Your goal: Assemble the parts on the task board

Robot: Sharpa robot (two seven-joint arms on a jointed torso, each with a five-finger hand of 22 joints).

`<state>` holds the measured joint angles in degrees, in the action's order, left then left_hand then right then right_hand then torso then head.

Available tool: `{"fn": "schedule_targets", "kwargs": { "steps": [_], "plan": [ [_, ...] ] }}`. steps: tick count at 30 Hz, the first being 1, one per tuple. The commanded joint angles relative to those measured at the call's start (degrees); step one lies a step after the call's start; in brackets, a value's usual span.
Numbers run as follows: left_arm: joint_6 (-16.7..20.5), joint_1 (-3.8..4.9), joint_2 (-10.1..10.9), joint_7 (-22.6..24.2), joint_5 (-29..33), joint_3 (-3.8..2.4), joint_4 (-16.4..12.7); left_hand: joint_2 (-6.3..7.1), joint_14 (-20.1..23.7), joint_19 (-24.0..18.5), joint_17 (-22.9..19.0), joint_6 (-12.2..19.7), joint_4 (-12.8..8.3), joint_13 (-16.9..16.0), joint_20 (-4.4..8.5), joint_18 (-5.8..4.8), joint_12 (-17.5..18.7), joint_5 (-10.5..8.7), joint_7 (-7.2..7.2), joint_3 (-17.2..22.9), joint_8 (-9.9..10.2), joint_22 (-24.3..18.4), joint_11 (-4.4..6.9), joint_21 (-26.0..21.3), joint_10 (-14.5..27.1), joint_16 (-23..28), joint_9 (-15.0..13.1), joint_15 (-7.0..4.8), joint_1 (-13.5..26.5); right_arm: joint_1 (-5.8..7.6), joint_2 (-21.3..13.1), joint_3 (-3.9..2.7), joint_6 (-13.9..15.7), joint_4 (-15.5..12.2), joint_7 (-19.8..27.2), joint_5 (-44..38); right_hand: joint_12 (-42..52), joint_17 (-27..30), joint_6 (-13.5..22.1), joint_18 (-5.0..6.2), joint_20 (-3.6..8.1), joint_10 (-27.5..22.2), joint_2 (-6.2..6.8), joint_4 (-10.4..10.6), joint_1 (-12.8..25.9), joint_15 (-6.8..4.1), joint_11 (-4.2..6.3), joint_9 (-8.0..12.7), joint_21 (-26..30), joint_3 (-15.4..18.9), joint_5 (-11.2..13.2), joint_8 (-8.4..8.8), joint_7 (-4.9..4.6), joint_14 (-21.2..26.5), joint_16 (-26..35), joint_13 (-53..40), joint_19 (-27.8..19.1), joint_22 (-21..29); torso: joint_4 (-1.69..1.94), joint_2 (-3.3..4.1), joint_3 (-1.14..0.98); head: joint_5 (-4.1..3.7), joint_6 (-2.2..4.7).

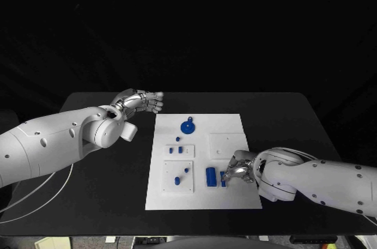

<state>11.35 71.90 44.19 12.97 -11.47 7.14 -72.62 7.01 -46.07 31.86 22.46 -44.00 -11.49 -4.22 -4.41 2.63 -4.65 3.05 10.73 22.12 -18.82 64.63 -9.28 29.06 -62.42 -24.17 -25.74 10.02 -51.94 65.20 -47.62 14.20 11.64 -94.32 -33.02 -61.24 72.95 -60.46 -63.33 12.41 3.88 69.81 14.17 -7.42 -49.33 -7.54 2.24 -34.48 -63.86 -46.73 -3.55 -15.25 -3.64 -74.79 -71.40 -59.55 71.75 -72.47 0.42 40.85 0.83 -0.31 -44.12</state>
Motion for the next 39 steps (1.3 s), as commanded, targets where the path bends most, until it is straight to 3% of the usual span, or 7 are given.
{"fn": "schedule_targets", "kwargs": {
  "steps": [1,5,11,20,24,29,39],
  "plan": [
    [-0.67,0.05,-0.04,0.38,-0.26,-0.04,-0.09,-0.67,-0.33,0.30,0.09,-0.27,-0.29,0.09,0.22,1.16,0.17,-0.15,0.14,-0.01,-0.19,0.08,0.11,-0.32,-0.39,-0.24,0.10,-0.13,-0.01,-0.07,-0.16,0.01,-0.21,-0.22,1.42,-0.53,-0.30,-0.10,0.09,2.59,0.39,-0.38,0.91,0.03,0.46,-0.43,-0.09,0.04,-0.03,0.46,0.26,0.29,-0.51,0.02,0.30,0.12,-0.10,0.08,0.02,0.01,0.01,-0.02,0.10],
    [-0.68,0.05,-0.05,0.38,-0.26,-0.04,-0.08,-0.67,-0.33,0.30,0.09,-0.27,-0.29,0.09,0.22,1.16,0.17,-0.15,0.14,-0.01,-0.19,0.08,0.11,-0.33,-0.39,-0.24,0.10,-0.13,-0.01,-0.07,-0.83,0.00,0.69,-0.21,3.60,-0.58,-1.01,-0.25,0.81,2.59,0.39,-1.36,2.88,0.00,2.93,-0.35,-0.24,0.20,0.06,3.29,0.72,0.63,-0.71,0.19,0.50,0.67,-0.45,0.11,0.01,0.00,-0.02,0.03,0.20],
    [-0.60,0.05,-0.02,0.40,-0.26,-0.04,-0.05,-0.67,-0.33,0.31,0.10,-0.27,-0.30,0.10,0.23,1.15,0.18,-0.15,0.15,-0.02,-0.19,0.09,0.11,-0.34,-0.39,-0.24,0.11,-0.13,0.00,-0.05,-2.43,-0.02,2.59,-0.83,7.24,-0.87,-1.92,-0.58,5.79,2.59,0.78,-4.31,2.91,-2.23,5.83,0.64,-1.55,0.93,0.89,8.96,0.78,2.99,-2.06,1.24,1.12,1.10,-1.83,0.36,0.02,0.02,-0.05,0.07,0.34],
    [-0.57,0.04,-0.10,0.35,-0.26,-0.04,-0.01,-0.67,-0.33,0.31,0.10,-0.27,-0.31,0.10,0.23,1.15,0.19,-0.15,0.15,-0.02,-0.18,0.10,0.11,-0.36,-0.39,-0.24,0.12,-0.13,0.01,0.36,-4.96,-0.08,6.26,-1.71,13.13,-10.39,-1.71,-1.11,8.43,2.59,1.38,-5.78,2.83,-3.71,4.75,1.52,-2.47,1.16,1.46,11.11,0.72,4.01,-3.08,1.93,1.39,0.56,-2.44,0.61,-0.04,0.01,-0.06,0.09,0.59],
    [-0.59,0.04,-0.07,0.39,-0.26,-0.04,0.00,-0.61,-0.33,0.34,0.11,-0.04,-0.36,0.11,0.25,1.14,0.23,-0.15,0.24,-0.05,-0.06,0.13,0.10,-0.40,-0.37,-0.24,0.19,-0.13,0.01,0.37,-5.13,-0.08,6.86,-1.81,15.28,-18.18,-1.33,-1.27,7.98,2.59,1.75,-5.29,2.44,-4.08,0.55,1.50,-2.43,1.03,1.34,9.07,0.16,3.63,-3.02,1.45,1.28,0.49,-1.77,0.76,-0.06,0.02,-0.10,0.11,0.64],
    [-0.69,0.04,-0.08,0.43,-0.26,-0.04,0.01,-0.64,-0.33,0.35,0.12,-0.03,-0.35,0.11,0.25,1.14,0.23,-0.15,0.25,-0.04,-0.05,0.14,0.10,-0.40,-0.37,-0.24,0.20,-0.13,0.02,0.36,-4.96,-0.08,6.90,-1.42,18.16,-20.85,-1.22,-1.30,6.84,2.58,2.02,-3.72,1.22,-3.37,-9.94,1.19,-2.05,1.02,1.31,-0.29,0.56,2.97,-2.65,0.43,1.41,0.87,-0.64,1.13,-0.04,0.04,-0.08,-0.15,0.35],
    [-0.74,0.04,-0.17,0.47,-0.26,-0.04,0.04,-0.71,-0.33,0.36,0.12,-0.03,-0.35,0.11,0.25,1.14,0.23,-0.15,0.26,-0.03,-0.06,0.15,0.10,-0.42,-0.39,-0.24,0.20,-0.14,0.01,0.24,-3.98,-0.05,5.23,-0.81,20.08,-23.27,-0.77,-1.62,4.53,2.59,1.03,-1.54,-1.27,-3.90,-12.66,1.18,-1.93,1.56,0.48,-3.75,0.15,2.00,-2.41,-0.10,1.36,0.31,-0.49,0.64,0.05,0.04,0.02,-0.43,0.30]
  ]
}}
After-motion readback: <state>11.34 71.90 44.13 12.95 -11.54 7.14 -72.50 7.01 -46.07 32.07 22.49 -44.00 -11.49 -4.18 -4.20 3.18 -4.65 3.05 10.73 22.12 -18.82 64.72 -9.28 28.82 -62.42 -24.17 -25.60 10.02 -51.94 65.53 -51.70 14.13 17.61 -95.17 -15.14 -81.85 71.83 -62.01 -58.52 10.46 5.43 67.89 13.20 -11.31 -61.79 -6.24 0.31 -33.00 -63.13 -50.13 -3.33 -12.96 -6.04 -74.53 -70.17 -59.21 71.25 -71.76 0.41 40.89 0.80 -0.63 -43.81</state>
